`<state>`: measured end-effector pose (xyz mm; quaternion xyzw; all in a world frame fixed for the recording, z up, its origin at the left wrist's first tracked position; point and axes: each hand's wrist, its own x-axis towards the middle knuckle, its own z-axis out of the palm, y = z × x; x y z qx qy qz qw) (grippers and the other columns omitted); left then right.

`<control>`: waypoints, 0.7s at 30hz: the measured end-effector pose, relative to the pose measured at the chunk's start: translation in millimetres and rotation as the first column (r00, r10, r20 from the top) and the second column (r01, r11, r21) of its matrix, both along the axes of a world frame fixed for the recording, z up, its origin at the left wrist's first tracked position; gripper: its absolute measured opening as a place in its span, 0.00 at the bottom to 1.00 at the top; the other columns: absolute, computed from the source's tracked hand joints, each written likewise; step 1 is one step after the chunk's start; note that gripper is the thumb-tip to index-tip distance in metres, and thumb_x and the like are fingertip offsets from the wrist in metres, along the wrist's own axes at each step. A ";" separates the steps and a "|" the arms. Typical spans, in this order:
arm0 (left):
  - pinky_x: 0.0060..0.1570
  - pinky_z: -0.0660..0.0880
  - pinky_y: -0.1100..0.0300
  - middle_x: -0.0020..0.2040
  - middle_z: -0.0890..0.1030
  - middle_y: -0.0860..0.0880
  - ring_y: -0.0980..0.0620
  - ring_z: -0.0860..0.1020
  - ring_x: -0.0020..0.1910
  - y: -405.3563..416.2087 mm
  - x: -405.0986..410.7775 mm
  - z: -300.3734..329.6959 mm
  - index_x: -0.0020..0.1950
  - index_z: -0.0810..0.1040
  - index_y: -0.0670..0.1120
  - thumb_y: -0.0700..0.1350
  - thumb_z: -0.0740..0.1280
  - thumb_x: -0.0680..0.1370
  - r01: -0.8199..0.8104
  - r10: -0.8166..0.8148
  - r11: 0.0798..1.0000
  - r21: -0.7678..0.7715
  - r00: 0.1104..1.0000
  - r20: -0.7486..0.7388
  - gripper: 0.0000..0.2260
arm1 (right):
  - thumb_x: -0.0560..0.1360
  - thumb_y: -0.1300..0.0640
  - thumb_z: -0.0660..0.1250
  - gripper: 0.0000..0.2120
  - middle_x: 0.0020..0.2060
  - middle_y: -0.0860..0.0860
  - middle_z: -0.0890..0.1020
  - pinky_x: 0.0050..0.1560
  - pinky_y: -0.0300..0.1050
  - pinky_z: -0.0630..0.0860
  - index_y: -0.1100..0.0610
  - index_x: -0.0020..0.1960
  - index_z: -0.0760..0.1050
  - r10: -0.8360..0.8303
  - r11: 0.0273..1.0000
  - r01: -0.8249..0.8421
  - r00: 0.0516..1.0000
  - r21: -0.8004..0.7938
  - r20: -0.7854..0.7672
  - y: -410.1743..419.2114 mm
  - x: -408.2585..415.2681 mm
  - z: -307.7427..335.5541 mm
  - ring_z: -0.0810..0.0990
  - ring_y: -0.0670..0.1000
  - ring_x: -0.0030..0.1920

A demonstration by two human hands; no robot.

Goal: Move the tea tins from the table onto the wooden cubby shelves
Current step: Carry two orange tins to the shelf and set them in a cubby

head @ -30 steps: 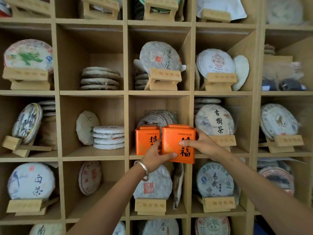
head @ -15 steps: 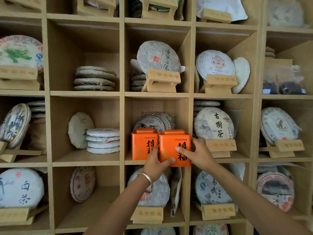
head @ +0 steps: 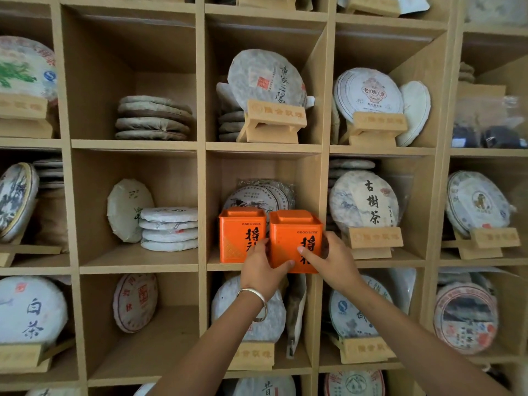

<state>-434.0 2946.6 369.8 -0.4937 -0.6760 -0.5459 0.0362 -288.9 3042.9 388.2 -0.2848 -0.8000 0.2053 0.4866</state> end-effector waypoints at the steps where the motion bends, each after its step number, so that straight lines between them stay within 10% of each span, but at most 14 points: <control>1: 0.54 0.78 0.53 0.57 0.77 0.50 0.51 0.77 0.55 0.7 -1.1 -1.7 0.67 0.69 0.48 0.56 0.74 0.68 -0.008 0.008 1.000 0.008 1.000 0.001 0.32 | 0.68 0.40 0.72 0.22 0.48 0.48 0.79 0.49 0.46 0.77 0.50 0.55 0.72 -0.006 1.000 0.006 1.000 0.007 0.009 -0.4 0.1 -1.9 0.79 0.48 0.49; 6: 0.47 0.76 0.63 0.54 0.78 0.50 0.53 0.78 0.51 -0.4 -2.7 -8.7 0.62 0.70 0.47 0.52 0.72 0.72 -0.058 0.058 0.998 0.005 0.998 -0.006 0.23 | 0.70 0.53 0.74 0.18 0.48 0.46 0.80 0.48 0.42 0.79 0.53 0.55 0.70 0.043 0.999 -0.043 0.999 -0.011 -0.026 -4.1 1.2 -18.1 0.81 0.44 0.48; 21: 0.42 0.75 0.60 0.55 0.77 0.51 0.52 0.79 0.48 -3.8 1.7 -11.1 0.59 0.73 0.47 0.51 0.67 0.77 -0.224 0.219 0.973 -0.060 0.972 -0.083 0.13 | 0.70 0.49 0.75 0.15 0.39 0.48 0.79 0.37 0.40 0.75 0.56 0.46 0.74 -0.186 0.982 0.187 0.982 0.033 -0.035 -6.7 -12.2 -24.2 0.78 0.46 0.39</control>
